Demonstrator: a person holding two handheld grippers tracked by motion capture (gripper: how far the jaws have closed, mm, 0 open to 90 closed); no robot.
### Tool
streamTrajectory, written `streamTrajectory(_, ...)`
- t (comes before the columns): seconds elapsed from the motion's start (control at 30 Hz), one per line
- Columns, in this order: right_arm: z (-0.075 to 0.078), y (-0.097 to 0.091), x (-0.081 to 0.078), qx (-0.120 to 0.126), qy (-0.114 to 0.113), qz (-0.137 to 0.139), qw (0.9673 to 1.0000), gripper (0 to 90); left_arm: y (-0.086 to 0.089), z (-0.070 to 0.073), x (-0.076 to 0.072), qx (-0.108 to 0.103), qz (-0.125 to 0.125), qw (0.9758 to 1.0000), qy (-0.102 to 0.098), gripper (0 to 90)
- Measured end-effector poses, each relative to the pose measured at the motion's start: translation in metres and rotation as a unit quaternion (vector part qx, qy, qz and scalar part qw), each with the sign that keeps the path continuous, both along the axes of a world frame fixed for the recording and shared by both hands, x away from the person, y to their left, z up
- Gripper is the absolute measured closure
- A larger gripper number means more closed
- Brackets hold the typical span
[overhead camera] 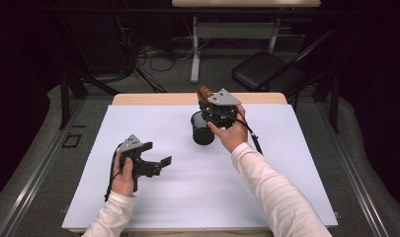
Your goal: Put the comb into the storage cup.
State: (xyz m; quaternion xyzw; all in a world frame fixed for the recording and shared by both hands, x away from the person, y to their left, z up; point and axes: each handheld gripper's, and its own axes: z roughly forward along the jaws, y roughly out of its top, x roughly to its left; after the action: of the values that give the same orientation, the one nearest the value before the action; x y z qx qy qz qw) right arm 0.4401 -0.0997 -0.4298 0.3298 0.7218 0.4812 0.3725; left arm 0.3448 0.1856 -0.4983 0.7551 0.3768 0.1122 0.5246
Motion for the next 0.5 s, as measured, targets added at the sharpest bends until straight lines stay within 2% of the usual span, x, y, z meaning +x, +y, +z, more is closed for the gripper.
streamTrajectory(0.5, -0.0027, 0.0089, -0.0063, -0.030, -0.017, 0.010, 0.9994, 49.9, 0.0000, 0.0000, 0.0000, -0.001, 0.000, 1.0000, 0.000, 0.5)
